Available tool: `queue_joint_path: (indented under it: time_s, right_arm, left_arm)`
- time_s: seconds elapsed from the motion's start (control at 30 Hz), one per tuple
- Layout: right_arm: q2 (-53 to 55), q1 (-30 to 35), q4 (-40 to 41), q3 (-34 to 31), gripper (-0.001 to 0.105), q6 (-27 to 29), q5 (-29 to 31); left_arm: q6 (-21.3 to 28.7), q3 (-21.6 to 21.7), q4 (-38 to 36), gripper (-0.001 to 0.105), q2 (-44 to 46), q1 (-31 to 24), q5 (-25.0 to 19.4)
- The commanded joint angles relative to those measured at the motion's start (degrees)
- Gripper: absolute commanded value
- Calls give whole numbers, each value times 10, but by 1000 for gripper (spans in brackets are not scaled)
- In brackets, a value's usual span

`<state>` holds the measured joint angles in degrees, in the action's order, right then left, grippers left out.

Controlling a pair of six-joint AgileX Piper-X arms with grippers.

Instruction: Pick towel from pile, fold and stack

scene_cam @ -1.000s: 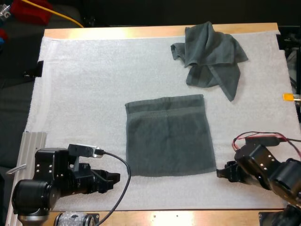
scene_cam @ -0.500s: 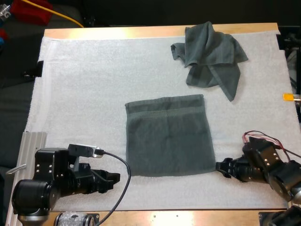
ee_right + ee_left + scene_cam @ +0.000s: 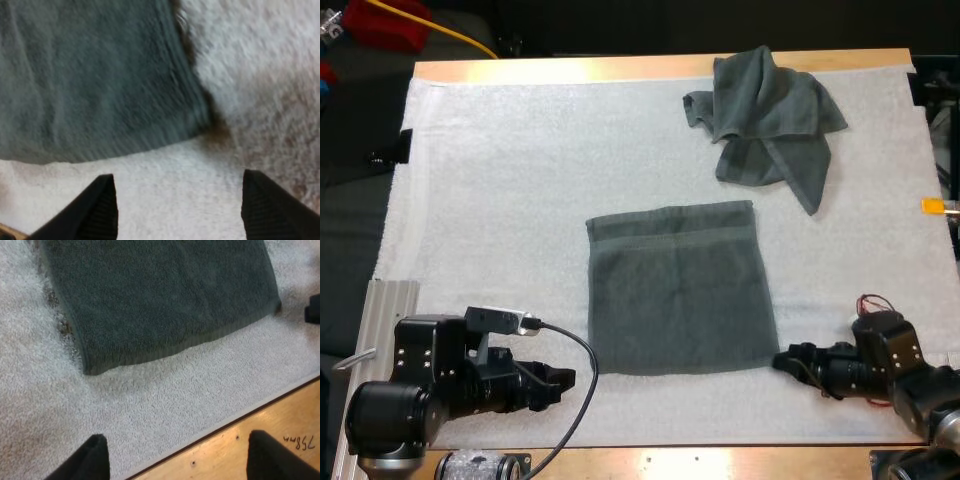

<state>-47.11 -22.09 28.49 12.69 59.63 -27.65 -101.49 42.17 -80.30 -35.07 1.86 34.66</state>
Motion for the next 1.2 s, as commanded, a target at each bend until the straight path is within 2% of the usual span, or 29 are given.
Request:
queue_joint_path:
  time_s: [0.0, 0.27, 0.5, 0.77, 1.17]
  right_arm:
    - [0, 3, -18, -8, 54, -10, -8]
    - [0, 3, -84, -34, 54, -50, 6]
    - [-37, 3, -100, -35, 54, -58, 9]
    - [-107, 3, -167, -35, 54, -85, -17]
    - [-152, 3, -193, -35, 54, -89, -29]
  left_arm:
    - [-1, 0, 0, 57, 2, -1, -6]
    - [-1, 0, 0, 57, 2, -1, -6]
    - [-1, 0, 0, 57, 2, -1, -6]
    - [-1, 0, 0, 57, 2, -1, -6]
    - [-1, 0, 0, 57, 2, -1, -6]
